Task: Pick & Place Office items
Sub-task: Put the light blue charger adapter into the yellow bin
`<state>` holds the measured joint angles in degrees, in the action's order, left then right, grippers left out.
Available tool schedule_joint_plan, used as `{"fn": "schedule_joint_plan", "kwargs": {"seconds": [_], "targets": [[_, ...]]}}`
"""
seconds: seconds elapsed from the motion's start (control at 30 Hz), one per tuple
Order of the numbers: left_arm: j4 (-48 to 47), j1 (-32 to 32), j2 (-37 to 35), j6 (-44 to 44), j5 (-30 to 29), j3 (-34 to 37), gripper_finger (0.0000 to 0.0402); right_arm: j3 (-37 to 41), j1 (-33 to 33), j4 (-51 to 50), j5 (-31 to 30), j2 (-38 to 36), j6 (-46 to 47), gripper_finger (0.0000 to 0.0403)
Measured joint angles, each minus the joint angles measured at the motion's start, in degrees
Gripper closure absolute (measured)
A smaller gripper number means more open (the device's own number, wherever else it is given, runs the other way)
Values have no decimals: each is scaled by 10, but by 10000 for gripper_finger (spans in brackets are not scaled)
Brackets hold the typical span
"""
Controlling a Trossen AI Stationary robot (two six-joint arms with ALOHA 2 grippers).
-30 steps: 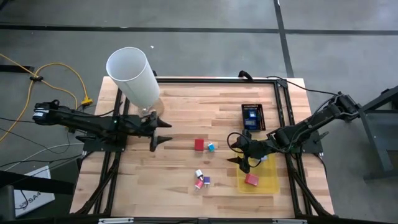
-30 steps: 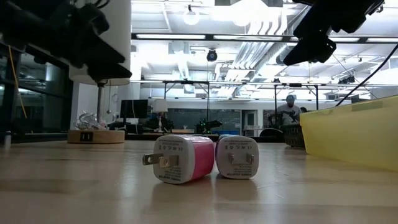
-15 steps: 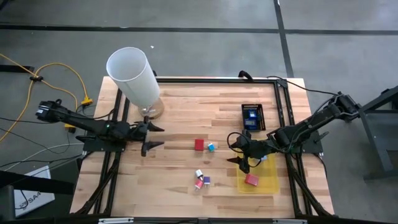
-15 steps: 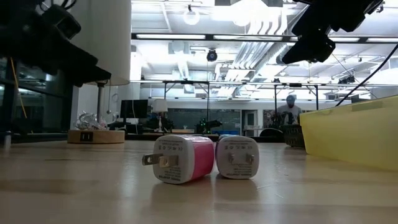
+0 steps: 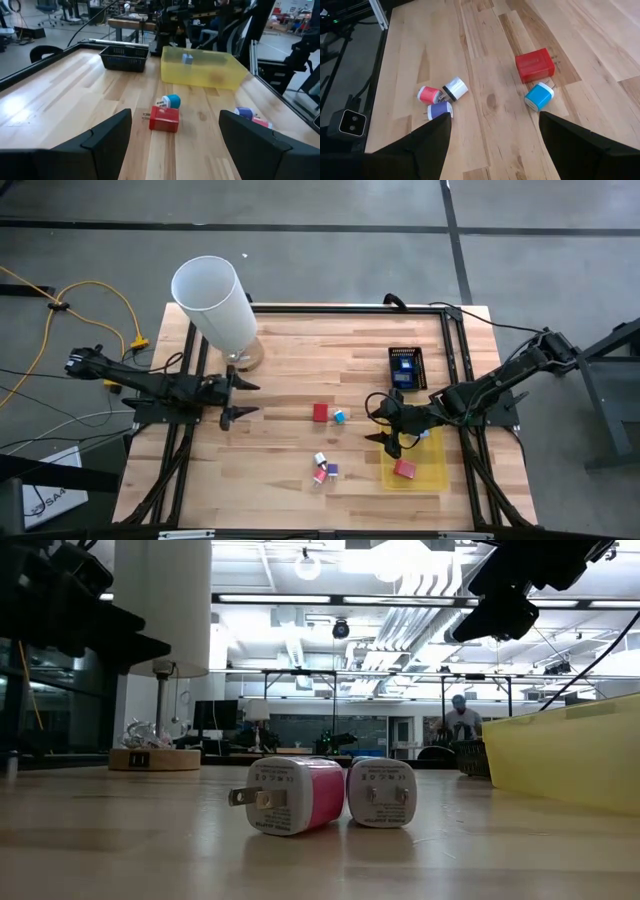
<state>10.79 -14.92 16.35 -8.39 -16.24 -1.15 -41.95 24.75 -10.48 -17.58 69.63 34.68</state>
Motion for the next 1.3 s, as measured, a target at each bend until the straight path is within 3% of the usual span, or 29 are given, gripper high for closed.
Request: {"fn": "schedule_joint_plan", "kwargs": {"seconds": [0.4,0.8,1.3], "targets": [[-89,0,-62,-2,5,2,109,0,0,0,0,0,0,114],[-103,7,-61,82,98,3,109,0,0,0,0,0,0,114],[-122,74,-32,40,138,-2,109,0,0,0,0,0,0,114]]}}
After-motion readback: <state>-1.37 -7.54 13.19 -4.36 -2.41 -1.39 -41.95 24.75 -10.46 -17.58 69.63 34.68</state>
